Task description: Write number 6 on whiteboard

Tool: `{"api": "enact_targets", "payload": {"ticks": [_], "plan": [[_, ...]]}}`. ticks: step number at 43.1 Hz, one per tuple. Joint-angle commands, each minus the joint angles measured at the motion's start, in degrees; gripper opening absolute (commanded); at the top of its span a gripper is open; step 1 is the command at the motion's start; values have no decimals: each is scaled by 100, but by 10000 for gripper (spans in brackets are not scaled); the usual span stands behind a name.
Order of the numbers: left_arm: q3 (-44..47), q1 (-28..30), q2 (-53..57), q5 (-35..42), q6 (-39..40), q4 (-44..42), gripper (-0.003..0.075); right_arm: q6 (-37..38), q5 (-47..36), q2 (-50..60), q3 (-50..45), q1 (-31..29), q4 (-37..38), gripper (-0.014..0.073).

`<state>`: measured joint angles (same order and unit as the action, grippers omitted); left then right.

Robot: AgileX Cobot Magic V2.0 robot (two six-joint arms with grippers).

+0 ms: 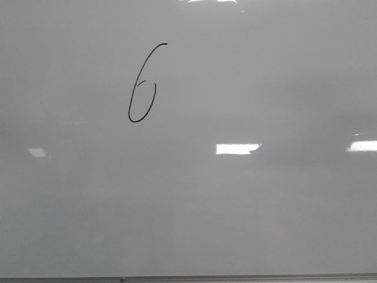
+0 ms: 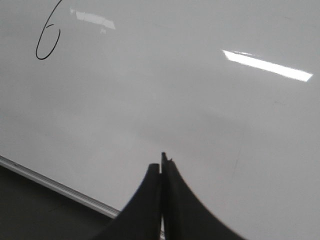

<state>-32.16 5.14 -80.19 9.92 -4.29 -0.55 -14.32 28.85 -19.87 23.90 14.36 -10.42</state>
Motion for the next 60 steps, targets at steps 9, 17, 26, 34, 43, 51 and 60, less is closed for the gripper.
{"api": "enact_targets", "payload": {"ticks": [9, 17, 26, 34, 43, 51, 60], "plan": [[-166, -8, 19, 515, 49, 55, 309, 10, -474, -25, 97, -38, -14, -68], [-166, -8, 72, 360, 58, 55, 361, 10, -474, -25, 97, -38, -14, -68], [-120, 3, 811, -255, 58, 55, 358, 10, -486, -25, 98, -38, -14, -68], [-120, 3, 2008, -808, 58, 55, 353, 10, -614, -25, 98, -38, -14, -68], [-26, 3, 3603, -1414, 47, 55, 154, 10, -731, -25, 98, -38, -14, -68], [263, 3, 4864, -1728, 47, 55, -20, 10, -723, -25, 98, -38, -14, -68], [450, 3, 5716, -2033, 47, 55, -20, 10, -723, -25, 98, -38, -14, -68]]}}
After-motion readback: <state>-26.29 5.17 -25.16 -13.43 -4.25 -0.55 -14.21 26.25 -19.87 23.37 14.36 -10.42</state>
